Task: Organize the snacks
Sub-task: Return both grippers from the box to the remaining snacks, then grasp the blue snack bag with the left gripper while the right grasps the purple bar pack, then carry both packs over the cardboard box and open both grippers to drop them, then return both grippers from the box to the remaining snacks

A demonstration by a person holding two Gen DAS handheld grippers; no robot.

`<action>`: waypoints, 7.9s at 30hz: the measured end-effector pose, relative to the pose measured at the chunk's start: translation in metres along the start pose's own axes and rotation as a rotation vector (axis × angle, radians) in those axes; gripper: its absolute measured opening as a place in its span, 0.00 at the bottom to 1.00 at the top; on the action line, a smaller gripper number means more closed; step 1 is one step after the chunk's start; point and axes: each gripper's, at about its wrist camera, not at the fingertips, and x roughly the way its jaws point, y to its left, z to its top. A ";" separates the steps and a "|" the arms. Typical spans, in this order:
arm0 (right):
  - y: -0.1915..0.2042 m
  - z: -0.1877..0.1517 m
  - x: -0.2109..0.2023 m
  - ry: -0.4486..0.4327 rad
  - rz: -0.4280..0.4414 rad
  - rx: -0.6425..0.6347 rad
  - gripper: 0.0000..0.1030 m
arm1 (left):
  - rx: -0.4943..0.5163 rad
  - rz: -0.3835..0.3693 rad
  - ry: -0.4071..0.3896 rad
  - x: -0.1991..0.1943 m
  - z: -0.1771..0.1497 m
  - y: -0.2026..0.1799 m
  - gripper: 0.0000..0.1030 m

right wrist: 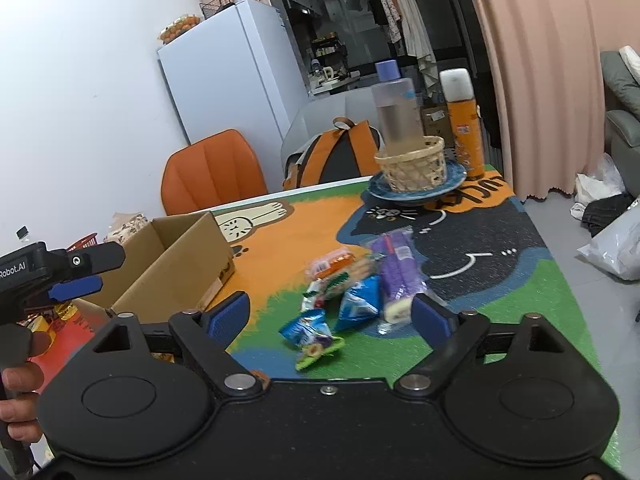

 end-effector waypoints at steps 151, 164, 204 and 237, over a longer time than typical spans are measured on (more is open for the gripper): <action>0.165 0.054 0.092 -0.018 0.142 -0.162 0.30 | -0.148 0.203 -0.091 -0.014 0.041 0.129 0.55; 0.195 0.040 0.104 0.030 0.221 -0.199 0.52 | -0.205 0.230 -0.091 -0.037 0.034 0.150 0.65; 0.033 0.028 0.021 0.072 0.009 -0.008 0.95 | -0.032 -0.002 0.047 -0.008 0.010 0.034 0.93; -0.030 -0.006 0.075 0.128 -0.050 0.130 0.62 | 0.040 -0.090 0.184 0.088 -0.027 -0.015 0.49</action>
